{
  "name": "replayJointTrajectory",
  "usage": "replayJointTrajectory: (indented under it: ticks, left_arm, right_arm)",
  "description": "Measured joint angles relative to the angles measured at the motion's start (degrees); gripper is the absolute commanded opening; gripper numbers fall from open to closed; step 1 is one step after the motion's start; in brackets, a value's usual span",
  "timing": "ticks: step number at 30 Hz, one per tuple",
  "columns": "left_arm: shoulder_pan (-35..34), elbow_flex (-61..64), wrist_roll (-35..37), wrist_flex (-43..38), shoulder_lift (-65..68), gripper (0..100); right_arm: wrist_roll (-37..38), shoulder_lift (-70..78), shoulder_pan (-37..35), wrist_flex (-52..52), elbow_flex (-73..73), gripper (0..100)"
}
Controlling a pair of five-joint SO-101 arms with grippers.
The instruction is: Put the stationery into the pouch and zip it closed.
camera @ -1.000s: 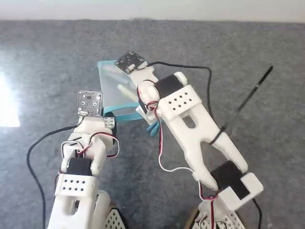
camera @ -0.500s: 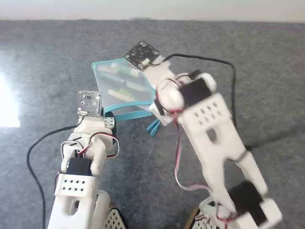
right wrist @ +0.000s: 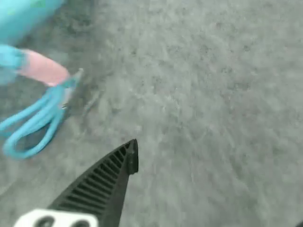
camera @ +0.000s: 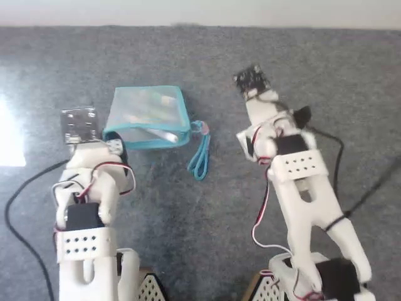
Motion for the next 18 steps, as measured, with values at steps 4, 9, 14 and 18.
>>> replayJointTrajectory:
  ticks: [4,9,14,18]
  left_arm:
    - [-1.05,-0.97,0.44,0.0,0.0,1]
    - [-1.23,-0.97,0.44,0.0,0.0,1]
    - [-1.41,-1.93,0.44,2.46,0.0,1]
    - [-1.41,-3.43,0.44,5.01,0.0,1]
  right_arm:
    - [0.0,4.84,-2.9,-12.22,2.9,54.5]
    - [0.0,6.59,-7.65,-14.68,3.6,54.5]
    - [0.0,6.59,-12.66,-15.12,3.6,54.5]
    - [0.0,6.59,-15.12,-15.3,3.6,54.5]
